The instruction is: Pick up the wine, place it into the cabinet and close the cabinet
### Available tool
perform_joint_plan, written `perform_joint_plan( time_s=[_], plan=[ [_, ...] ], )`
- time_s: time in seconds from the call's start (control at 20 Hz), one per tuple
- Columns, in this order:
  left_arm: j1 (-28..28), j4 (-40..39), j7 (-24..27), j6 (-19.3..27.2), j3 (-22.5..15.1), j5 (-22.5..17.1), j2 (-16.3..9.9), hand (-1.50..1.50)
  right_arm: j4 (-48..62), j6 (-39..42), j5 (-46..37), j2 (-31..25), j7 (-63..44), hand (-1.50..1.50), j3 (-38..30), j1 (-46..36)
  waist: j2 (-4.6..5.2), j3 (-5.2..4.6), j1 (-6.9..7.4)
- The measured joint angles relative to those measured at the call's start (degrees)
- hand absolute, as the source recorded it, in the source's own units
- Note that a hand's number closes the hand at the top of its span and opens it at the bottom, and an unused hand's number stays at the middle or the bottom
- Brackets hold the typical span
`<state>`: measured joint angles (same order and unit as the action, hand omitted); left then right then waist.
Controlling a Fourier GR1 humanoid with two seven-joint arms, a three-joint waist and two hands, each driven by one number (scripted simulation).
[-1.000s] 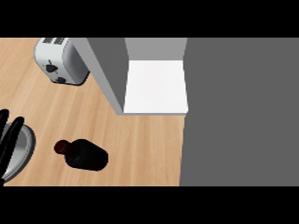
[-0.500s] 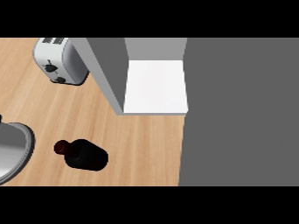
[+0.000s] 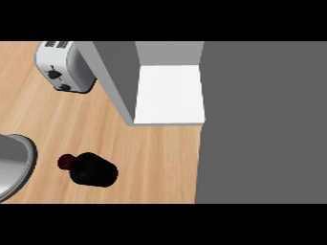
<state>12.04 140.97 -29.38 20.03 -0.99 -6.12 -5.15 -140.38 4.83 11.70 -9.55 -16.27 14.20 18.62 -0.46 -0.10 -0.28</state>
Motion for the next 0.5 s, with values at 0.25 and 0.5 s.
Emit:
perform_joint_plan(
  time_s=[0.25,0.5],
  plan=[
    [1.57,-4.72,5.76,-4.05,1.45,-3.96,1.76,-1.50,0.24,0.83,-0.12,0.23,0.88,-1.50,-0.65,0.07,0.17,0.00,-0.13],
    [4.48,-12.49,13.87,-9.13,2.68,-7.80,3.47,-1.50,0.51,1.96,-0.11,0.67,2.27,-1.50,-0.92,0.67,0.24,0.01,-0.20]
  ],
)
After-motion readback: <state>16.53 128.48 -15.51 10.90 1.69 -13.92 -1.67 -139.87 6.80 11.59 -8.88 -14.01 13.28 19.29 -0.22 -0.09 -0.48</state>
